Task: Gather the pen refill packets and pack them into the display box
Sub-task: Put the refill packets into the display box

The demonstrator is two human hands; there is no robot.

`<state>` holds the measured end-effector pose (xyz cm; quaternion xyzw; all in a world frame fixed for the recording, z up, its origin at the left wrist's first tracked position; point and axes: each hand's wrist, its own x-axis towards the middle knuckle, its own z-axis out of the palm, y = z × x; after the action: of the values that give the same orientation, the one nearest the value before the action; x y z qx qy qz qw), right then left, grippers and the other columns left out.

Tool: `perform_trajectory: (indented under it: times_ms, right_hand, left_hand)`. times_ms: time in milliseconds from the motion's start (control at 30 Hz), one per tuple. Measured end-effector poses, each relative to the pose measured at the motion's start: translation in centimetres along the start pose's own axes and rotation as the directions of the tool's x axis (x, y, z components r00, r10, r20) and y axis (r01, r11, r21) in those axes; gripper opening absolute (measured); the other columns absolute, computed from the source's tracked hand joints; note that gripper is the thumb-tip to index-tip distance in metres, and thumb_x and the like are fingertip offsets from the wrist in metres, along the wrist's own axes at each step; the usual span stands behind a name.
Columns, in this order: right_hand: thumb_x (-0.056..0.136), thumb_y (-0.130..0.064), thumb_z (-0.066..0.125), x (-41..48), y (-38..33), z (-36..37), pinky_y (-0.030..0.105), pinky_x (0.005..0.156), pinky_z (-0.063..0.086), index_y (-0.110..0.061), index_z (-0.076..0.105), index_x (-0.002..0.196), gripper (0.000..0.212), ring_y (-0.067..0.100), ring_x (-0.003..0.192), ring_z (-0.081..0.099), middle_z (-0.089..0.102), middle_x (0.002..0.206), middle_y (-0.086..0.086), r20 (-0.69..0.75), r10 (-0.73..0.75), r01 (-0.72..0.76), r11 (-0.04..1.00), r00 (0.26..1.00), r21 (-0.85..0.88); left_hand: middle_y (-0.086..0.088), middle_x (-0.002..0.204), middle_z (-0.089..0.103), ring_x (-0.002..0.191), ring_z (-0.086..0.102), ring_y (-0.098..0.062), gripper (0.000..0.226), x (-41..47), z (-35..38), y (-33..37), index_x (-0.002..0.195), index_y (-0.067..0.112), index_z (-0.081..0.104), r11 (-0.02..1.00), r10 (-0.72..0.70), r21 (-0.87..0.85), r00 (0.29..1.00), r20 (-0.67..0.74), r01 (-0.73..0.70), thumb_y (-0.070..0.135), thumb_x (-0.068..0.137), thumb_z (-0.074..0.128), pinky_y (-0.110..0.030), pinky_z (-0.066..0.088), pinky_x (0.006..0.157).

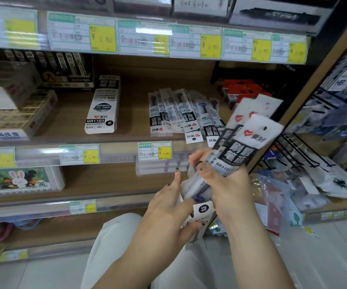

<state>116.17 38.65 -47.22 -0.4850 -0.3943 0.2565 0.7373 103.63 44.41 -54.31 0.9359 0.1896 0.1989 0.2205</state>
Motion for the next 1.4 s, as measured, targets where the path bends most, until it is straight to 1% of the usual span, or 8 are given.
perform_trajectory:
  times_ms: [100, 233, 467, 633, 800, 1000, 1167, 1400]
  right_hand:
    - [0.068, -0.014, 0.075, -0.2, 0.3, -0.3, 0.02, 0.066, 0.052, -0.001, 0.064, 0.084, 0.023, 0.011, 0.076, 0.068, 0.071, 0.077, -0.002, -0.039, 0.085, -0.087, 0.994, 0.996, -0.065]
    - [0.068, -0.019, 0.076, -0.3, 0.2, -0.7, 0.022, 0.062, 0.052, -0.009, 0.067, 0.084, 0.021, 0.014, 0.077, 0.069, 0.072, 0.081, -0.001, -0.055, 0.138, -0.143, 0.985, 0.989, -0.095]
    - [0.067, -0.021, 0.072, -1.8, 1.4, -0.7, 0.038, 0.086, 0.053, -0.016, 0.07, 0.1, 0.034, 0.019, 0.099, 0.067, 0.073, 0.098, 0.004, -0.021, 0.362, -0.358, 0.91, 0.932, -0.208]
    - [0.064, -0.009, 0.07, -1.8, 0.0, -1.0, 0.02, 0.074, 0.052, -0.022, 0.072, 0.088, 0.028, 0.009, 0.09, 0.069, 0.074, 0.09, -0.006, 0.065, 0.316, -0.304, 0.941, 0.947, -0.148]
    - [0.067, -0.004, 0.077, -1.2, -2.0, -1.2, 0.021, 0.071, 0.054, -0.028, 0.073, 0.086, 0.031, 0.006, 0.084, 0.07, 0.074, 0.084, -0.011, 0.06, 0.226, -0.206, 0.949, 0.972, -0.237]
    - [0.076, -0.01, 0.075, -0.3, -1.1, -1.5, 0.036, 0.078, 0.055, -0.04, 0.073, 0.079, 0.031, 0.008, 0.082, 0.07, 0.075, 0.085, -0.01, -0.033, 0.425, -0.387, 0.787, 0.904, -0.481]
    - [0.073, -0.006, 0.076, 0.6, -3.6, -2.2, 0.032, 0.076, 0.056, -0.028, 0.072, 0.083, 0.024, 0.01, 0.083, 0.07, 0.074, 0.086, -0.008, 0.119, 0.394, -0.27, 0.792, 0.911, -0.548]
    - [0.074, -0.013, 0.075, 1.7, -2.2, -1.7, 0.038, 0.081, 0.054, -0.019, 0.072, 0.095, 0.021, 0.011, 0.084, 0.067, 0.072, 0.089, -0.003, 0.109, 0.495, -0.201, 0.531, 0.862, -0.824]
  left_hand:
    - [-0.022, 0.151, 0.03, 0.128, 0.044, -0.039, 0.022, 0.2, 0.1, 0.0, 0.086, 0.023, 0.048, 1.0, 0.015, -0.021, 1.0, -0.015, -0.015, 0.044, 0.082, 0.049, -0.048, 0.043, 0.097]
    - [-0.018, 0.155, 0.022, 0.129, 0.043, -0.038, 0.024, 0.3, 0.3, 0.1, 0.088, 0.023, 0.049, 1.0, 0.006, -0.02, 0.999, -0.033, -0.007, 0.046, 0.082, 0.045, -0.049, 0.043, 0.099]
    - [-0.009, 0.154, 0.027, 0.135, 0.038, -0.029, 0.043, 0.7, 0.1, -0.4, 0.121, 0.02, 0.047, 0.995, 0.059, -0.081, 0.995, -0.079, -0.066, 0.041, 0.083, 0.049, -0.048, 0.04, 0.102]
    - [-0.012, 0.155, 0.025, 0.138, 0.032, -0.032, 0.047, 0.7, 0.4, -0.3, 0.124, 0.019, 0.048, 0.998, 0.016, -0.062, 0.999, -0.032, -0.018, 0.044, 0.084, 0.047, -0.05, 0.038, 0.104]
    - [-0.019, 0.137, 0.046, 0.118, 0.049, -0.036, 0.035, 0.9, 0.1, -0.4, 0.109, 0.021, 0.054, 0.999, 0.003, -0.033, 1.0, 0.013, -0.002, 0.044, 0.083, 0.052, -0.048, 0.045, 0.09]
    - [-0.008, 0.151, 0.031, 0.127, 0.043, -0.029, 0.041, 0.9, -0.4, 0.6, 0.12, 0.028, 0.053, 0.996, 0.02, -0.086, 1.0, 0.014, -0.018, 0.043, 0.083, 0.047, -0.043, 0.041, 0.1]
    - [-0.004, 0.151, 0.03, 0.123, 0.044, -0.027, 0.04, 1.0, -0.6, 0.1, 0.111, 0.024, 0.057, 0.999, -0.013, -0.034, 0.999, 0.053, 0.014, 0.05, 0.083, 0.043, -0.041, 0.041, 0.096]
    - [-0.009, 0.132, 0.048, 0.115, 0.049, -0.029, 0.034, 0.7, -0.8, 0.5, 0.111, 0.036, 0.041, 0.997, -0.019, -0.074, 0.999, 0.048, 0.022, 0.048, 0.08, 0.047, -0.044, 0.044, 0.094]
